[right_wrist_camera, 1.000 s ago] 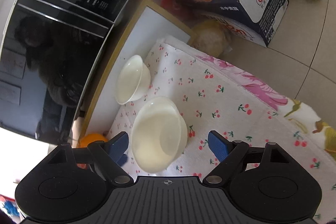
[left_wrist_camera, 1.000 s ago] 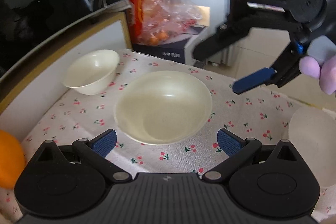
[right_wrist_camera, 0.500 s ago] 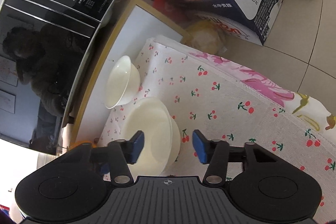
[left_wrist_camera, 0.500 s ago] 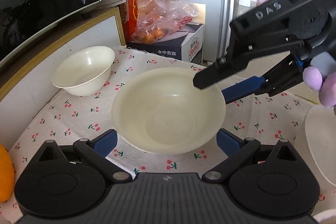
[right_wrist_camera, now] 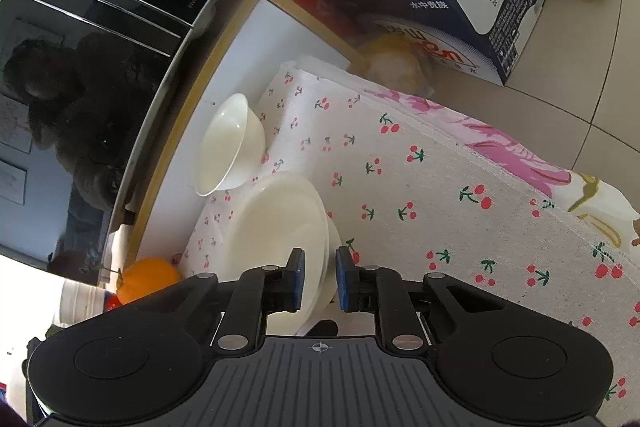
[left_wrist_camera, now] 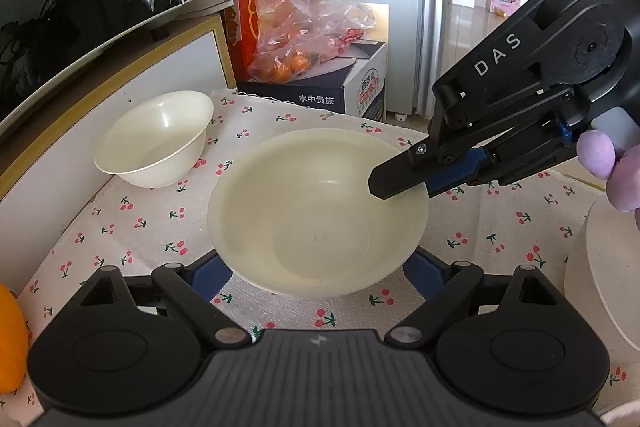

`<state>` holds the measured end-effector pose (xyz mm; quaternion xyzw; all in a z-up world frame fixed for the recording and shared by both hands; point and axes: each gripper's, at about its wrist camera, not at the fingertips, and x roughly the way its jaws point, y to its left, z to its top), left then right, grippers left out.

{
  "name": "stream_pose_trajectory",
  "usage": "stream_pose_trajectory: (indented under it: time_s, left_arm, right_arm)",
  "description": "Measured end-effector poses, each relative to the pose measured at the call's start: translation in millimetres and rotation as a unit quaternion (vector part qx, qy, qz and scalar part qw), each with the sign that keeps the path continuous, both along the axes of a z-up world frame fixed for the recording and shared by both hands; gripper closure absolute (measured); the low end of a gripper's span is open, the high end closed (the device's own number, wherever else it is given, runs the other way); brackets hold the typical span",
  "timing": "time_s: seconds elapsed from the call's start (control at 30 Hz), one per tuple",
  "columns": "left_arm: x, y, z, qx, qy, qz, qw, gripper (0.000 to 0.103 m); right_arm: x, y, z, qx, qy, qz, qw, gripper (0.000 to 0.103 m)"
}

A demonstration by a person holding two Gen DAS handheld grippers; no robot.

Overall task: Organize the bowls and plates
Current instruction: 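Close both tools on the cream bowl rim, then lift the cream bowl with both tools and carry it toward the white bowl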

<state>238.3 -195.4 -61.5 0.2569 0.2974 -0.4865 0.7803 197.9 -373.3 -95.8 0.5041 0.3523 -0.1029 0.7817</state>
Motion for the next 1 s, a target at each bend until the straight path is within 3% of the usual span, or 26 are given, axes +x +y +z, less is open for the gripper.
stream_pose_trajectory:
  time_s: [1.0]
  left_arm:
    - [-13, 2, 23, -0.001, -0.027, 0.01, 0.9996, 0.017]
  right_arm:
    - [-5, 12, 36, -0.068, -0.036, 0.051, 0.996, 0.088]
